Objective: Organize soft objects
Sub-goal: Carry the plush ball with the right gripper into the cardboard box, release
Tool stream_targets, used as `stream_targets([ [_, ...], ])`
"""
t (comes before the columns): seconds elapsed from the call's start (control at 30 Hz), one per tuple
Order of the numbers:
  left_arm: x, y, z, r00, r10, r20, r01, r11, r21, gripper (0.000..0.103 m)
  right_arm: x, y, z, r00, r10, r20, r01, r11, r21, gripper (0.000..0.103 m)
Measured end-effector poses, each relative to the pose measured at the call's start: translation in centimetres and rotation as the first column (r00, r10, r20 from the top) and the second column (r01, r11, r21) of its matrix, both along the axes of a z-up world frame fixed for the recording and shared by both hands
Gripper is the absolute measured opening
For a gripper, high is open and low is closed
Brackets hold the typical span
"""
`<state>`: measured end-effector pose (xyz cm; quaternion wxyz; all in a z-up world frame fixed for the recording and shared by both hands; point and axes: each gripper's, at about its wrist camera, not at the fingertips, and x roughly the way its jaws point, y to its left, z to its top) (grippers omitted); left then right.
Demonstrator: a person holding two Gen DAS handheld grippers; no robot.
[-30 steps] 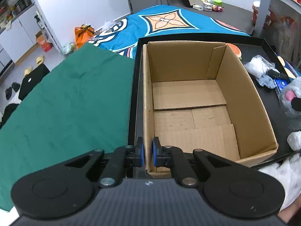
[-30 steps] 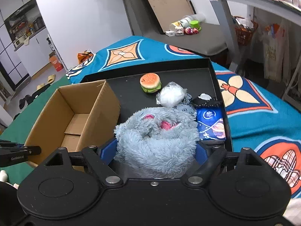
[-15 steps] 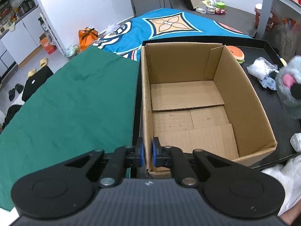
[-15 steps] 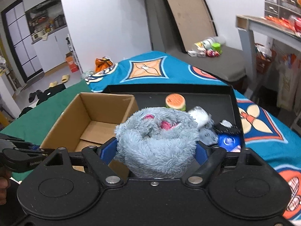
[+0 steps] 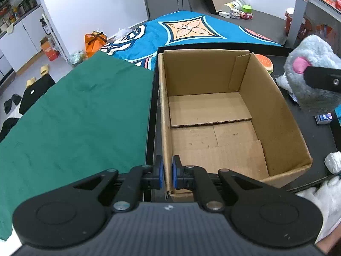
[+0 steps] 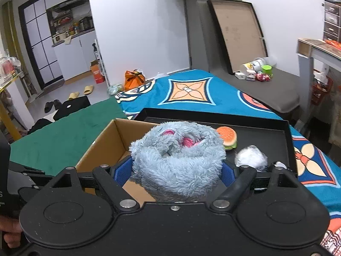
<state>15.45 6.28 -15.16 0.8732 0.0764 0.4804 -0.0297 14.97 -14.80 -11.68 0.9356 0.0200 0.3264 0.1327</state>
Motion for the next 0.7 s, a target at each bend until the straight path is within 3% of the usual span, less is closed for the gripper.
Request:
stream_targets([
  [0.47, 0.9, 1.1, -0.6, 0.999, 0.033, -0.042, -0.036, 0.998, -0.059, 0.008, 2.1, 3.2, -0.3, 0.996, 0.087, -0.003, -0.087, 0.996, -0.031, 0.081],
  [0.7, 1.1, 0.9, -1.0, 0.998, 0.034, -0.050, -0.036, 0.998, -0.053, 0.009, 3.1, 4.3, -0.4, 0.994, 0.107, -0.013, -0.108, 0.992, -0.070, 0.090],
])
